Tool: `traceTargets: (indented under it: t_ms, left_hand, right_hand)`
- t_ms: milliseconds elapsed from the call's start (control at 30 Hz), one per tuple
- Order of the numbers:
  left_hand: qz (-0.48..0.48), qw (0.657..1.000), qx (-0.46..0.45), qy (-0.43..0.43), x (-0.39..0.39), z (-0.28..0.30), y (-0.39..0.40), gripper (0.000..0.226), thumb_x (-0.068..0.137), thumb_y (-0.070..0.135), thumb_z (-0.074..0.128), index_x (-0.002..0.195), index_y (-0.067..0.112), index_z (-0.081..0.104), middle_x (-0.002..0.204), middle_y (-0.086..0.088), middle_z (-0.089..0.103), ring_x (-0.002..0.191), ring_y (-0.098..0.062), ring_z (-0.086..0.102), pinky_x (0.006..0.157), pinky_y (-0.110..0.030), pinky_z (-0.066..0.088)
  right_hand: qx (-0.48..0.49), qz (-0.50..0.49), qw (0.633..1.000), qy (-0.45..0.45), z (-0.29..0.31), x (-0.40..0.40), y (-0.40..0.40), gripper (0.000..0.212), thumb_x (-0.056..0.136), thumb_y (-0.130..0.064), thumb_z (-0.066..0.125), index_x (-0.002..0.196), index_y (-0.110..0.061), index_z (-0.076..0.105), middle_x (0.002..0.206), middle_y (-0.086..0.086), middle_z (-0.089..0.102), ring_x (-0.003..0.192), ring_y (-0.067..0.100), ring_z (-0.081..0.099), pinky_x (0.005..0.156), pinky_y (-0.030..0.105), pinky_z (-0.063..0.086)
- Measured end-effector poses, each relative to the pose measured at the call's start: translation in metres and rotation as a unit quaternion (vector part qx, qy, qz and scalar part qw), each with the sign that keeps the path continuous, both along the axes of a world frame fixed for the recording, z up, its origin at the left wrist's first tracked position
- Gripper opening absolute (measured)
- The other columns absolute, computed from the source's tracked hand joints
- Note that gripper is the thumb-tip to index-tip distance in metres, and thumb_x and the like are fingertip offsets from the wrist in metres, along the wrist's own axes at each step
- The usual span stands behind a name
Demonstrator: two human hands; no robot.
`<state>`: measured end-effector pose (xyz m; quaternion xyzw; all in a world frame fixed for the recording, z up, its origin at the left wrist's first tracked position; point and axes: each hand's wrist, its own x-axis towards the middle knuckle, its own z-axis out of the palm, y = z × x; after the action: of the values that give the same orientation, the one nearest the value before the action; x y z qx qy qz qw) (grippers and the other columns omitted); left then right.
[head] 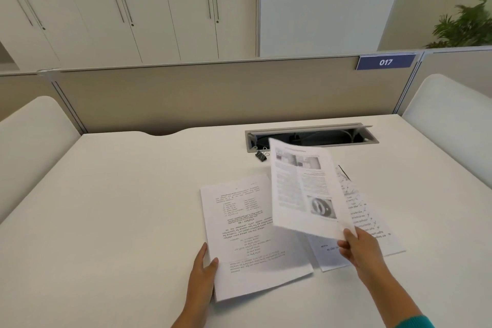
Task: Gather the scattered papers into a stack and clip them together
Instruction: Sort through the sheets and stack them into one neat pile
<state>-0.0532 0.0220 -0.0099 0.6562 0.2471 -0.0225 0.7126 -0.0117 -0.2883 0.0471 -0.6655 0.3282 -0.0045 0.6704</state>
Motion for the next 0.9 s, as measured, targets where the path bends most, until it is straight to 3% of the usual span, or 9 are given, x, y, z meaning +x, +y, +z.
traceTargets:
  t_ms: [167,367,600,667,733,800,900]
  left_hand:
    - [-0.005,1.0,0.005,-0.007,0.001,-0.003,0.001,0.051,0.094,0.006,0.047,0.142,0.014,0.033,0.145,-0.008,0.042,0.123,-0.03,0.05,0.105,-0.046,0.04]
    - [-0.003,1.0,0.001,-0.005,0.0,-0.005,0.002,0.049,0.095,0.009,0.046,0.141,0.015,0.035,0.144,-0.007,0.044,0.124,-0.029,0.049,0.107,-0.047,0.038]
    - [-0.015,1.0,0.022,0.003,0.002,-0.003,-0.001,0.05,0.091,0.004,0.052,0.139,0.014,0.038,0.129,-0.012,0.057,0.103,-0.029,0.059,0.096,-0.041,0.046]
    - [-0.022,0.999,0.025,0.006,0.001,-0.004,0.0,0.052,0.091,0.004,0.053,0.139,0.015,0.037,0.125,-0.013,0.059,0.104,-0.031,0.06,0.093,-0.04,0.048]
    - [-0.024,0.999,0.029,0.008,0.001,-0.005,0.0,0.053,0.09,0.003,0.054,0.139,0.015,0.037,0.122,-0.014,0.062,0.101,-0.03,0.061,0.088,-0.037,0.048]
    - [-0.025,0.999,0.032,0.009,0.001,-0.006,0.001,0.053,0.09,0.002,0.054,0.139,0.015,0.037,0.124,-0.016,0.061,0.102,-0.031,0.061,0.09,-0.038,0.048]
    - [-0.026,0.999,0.029,0.009,0.002,-0.005,0.0,0.052,0.09,0.004,0.055,0.138,0.015,0.038,0.123,-0.017,0.061,0.101,-0.032,0.062,0.092,-0.041,0.049]
  right_hand:
    - [-0.099,0.104,0.99,0.013,-0.017,-0.011,0.033,0.019,0.096,-0.005,0.04,0.105,-0.005,0.057,0.061,0.014,0.062,0.051,0.023,0.058,0.05,0.027,0.052]
    - [-0.156,0.187,0.97,0.01,-0.031,-0.027,0.058,0.018,0.095,-0.01,0.04,0.1,-0.021,0.053,0.052,0.001,0.065,0.036,0.008,0.058,0.044,0.012,0.046]
    - [-0.194,0.247,0.949,0.023,-0.034,-0.036,0.07,0.017,0.093,-0.013,0.045,0.102,-0.02,0.057,0.054,-0.004,0.065,0.037,0.006,0.055,0.046,0.013,0.047]
    - [-0.228,0.255,0.939,0.024,-0.033,-0.035,0.068,0.018,0.092,-0.018,0.049,0.107,-0.018,0.059,0.064,-0.003,0.066,0.047,0.006,0.059,0.052,0.016,0.05]
    - [-0.284,0.272,0.919,0.029,-0.032,-0.033,0.065,0.029,0.09,-0.029,0.053,0.116,-0.019,0.056,0.092,-0.003,0.067,0.077,0.009,0.064,0.071,0.023,0.053]
    - [-0.365,0.297,0.881,0.049,-0.031,-0.03,0.061,0.044,0.088,-0.039,0.053,0.129,-0.023,0.045,0.119,-0.003,0.055,0.107,0.014,0.056,0.087,0.027,0.046]
    - [-0.436,0.321,0.839,0.051,-0.028,-0.024,0.058,0.054,0.09,-0.042,0.05,0.138,-0.023,0.034,0.13,-0.002,0.044,0.12,0.015,0.045,0.094,0.029,0.044]
